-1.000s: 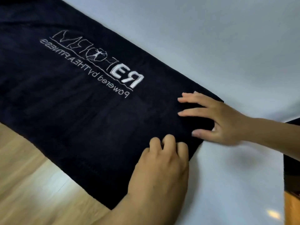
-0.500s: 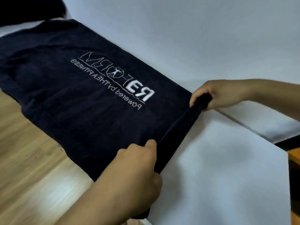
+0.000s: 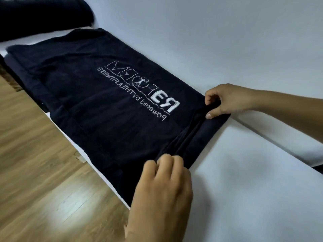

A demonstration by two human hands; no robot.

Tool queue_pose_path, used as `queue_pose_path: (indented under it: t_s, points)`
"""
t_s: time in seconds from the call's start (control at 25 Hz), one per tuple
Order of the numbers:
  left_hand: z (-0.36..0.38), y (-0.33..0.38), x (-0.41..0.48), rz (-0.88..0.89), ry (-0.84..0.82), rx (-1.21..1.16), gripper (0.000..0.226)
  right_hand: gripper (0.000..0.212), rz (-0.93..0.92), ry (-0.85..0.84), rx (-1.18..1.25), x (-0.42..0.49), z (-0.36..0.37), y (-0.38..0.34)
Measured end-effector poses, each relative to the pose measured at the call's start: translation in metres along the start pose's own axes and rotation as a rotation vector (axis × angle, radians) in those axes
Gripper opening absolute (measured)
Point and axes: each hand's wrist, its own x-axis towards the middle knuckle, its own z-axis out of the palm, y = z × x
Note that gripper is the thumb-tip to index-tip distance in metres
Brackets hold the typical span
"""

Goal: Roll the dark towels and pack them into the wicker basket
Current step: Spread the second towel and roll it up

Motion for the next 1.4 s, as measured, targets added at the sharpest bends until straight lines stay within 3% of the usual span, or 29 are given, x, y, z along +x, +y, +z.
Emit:
queue_pose_path:
  t_s: [0.12,0.2,0.24,0.32,0.44,0.52,0.56,0.6,0.68,0.8,0.88,0.96,1.04,1.16,1.28,1.4]
  points:
    - [0.020,0.018,-0.014,0.001,-0.140,0.057,0.042,0.044,-0.180,0.488,-0.027,-0.017,0.027,0.009]
    - [0.024,0.028,-0.019,0.001,-0.336,0.139,0.071,0.036,-0.386,0.749,-0.216,-0.024,0.047,0.011]
    - [0.027,0.026,-0.020,-0.047,-0.397,0.096,0.075,0.029,-0.479,0.776,-0.320,-0.025,0.055,0.012]
    - [0.024,0.019,-0.010,-0.160,-0.432,0.047,0.063,0.019,-0.607,0.706,-0.423,-0.028,0.068,0.015]
    - [0.025,0.009,-0.006,-0.168,-0.236,0.133,0.044,0.035,-0.634,0.473,-0.338,-0.044,0.064,0.031]
    - [0.013,-0.007,0.006,-0.120,-0.137,0.018,0.028,0.038,-0.630,0.360,-0.331,-0.048,0.059,0.031]
    - [0.004,-0.014,0.013,-0.089,-0.173,-0.056,0.019,0.035,-0.620,0.322,-0.326,-0.047,0.056,0.029]
    - [-0.001,-0.018,0.019,-0.070,-0.219,-0.102,0.014,0.030,-0.593,0.274,-0.296,-0.043,0.052,0.025]
    - [-0.007,-0.032,0.027,-0.084,-0.261,-0.119,0.025,0.017,-0.471,0.150,-0.160,-0.032,0.035,0.014]
    - [-0.012,-0.064,0.040,-0.249,-0.381,-0.344,0.018,0.010,-0.204,-0.161,0.214,-0.008,0.002,-0.002]
    - [-0.016,-0.085,0.047,-0.352,-0.410,-0.567,0.013,0.008,-0.158,-0.272,0.186,0.012,-0.013,-0.013]
    - [-0.017,-0.093,0.049,-0.412,-0.418,-0.595,0.019,0.009,-0.110,-0.347,0.072,0.031,-0.020,-0.029]
    - [-0.015,-0.085,0.047,-0.368,-0.290,-0.362,0.020,0.019,-0.056,-0.357,-0.019,0.045,-0.023,-0.043]
    - [-0.006,-0.054,0.038,-0.155,0.004,-0.077,0.028,0.035,-0.031,-0.219,-0.149,0.053,-0.021,-0.053]
    - [0.023,-0.023,0.025,-0.151,-0.011,0.199,0.047,0.043,-0.057,-0.047,-0.281,0.040,-0.015,-0.059]
    - [0.043,-0.010,0.023,-0.303,-0.165,0.238,0.045,0.029,-0.308,0.256,-0.327,0.020,0.012,-0.055]
